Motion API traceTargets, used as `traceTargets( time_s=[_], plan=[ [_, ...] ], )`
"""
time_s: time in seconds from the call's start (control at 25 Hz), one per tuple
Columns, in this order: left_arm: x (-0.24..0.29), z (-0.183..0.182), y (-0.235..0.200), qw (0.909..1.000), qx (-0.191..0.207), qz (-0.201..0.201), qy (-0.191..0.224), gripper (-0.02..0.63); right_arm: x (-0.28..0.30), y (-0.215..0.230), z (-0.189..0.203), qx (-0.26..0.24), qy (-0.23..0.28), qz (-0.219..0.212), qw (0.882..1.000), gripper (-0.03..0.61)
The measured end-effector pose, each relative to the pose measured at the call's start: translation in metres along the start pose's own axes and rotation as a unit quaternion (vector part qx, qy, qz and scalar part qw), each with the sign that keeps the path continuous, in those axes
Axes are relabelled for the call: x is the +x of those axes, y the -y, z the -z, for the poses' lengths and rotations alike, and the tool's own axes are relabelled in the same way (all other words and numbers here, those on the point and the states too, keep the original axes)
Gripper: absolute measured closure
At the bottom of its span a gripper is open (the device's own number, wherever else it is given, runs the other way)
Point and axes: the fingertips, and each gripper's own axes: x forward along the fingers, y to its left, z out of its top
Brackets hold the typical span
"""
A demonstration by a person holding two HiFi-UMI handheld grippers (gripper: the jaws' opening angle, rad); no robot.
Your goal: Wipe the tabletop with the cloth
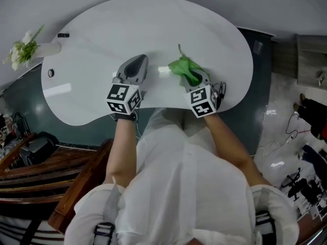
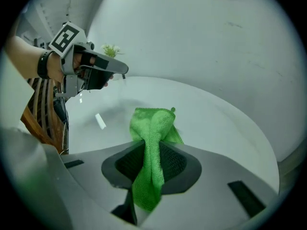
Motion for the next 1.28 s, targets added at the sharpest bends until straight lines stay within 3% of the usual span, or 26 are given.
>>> traceTargets(
  time_s=[0.36, 0.64, 0.96, 1.28],
  plan=[
    [0.025, -0.008, 0.034, 0.9999, 0.009, 0.011, 0.0, 0.586, -0.061, 0.092, 0.068, 0.083, -0.016, 0.071, 0.994, 0.502],
    [0.036, -0.006, 0.062, 0.9999, 0.009, 0.006, 0.001, 0.586, -0.101, 0.143, 0.113, 0.107, -0.02, 0.103, 0.989, 0.502],
    [0.033, 0.005, 0.079, 0.9999, 0.008, 0.007, -0.002, 0.586, -0.136, 0.175, 0.154, 0.128, -0.034, 0.154, 0.979, 0.502],
    [0.007, 0.023, 0.069, 1.0, -0.002, 0.0, -0.004, 0.586, -0.147, 0.165, 0.166, 0.163, -0.039, 0.2, 0.965, 0.502]
  ],
)
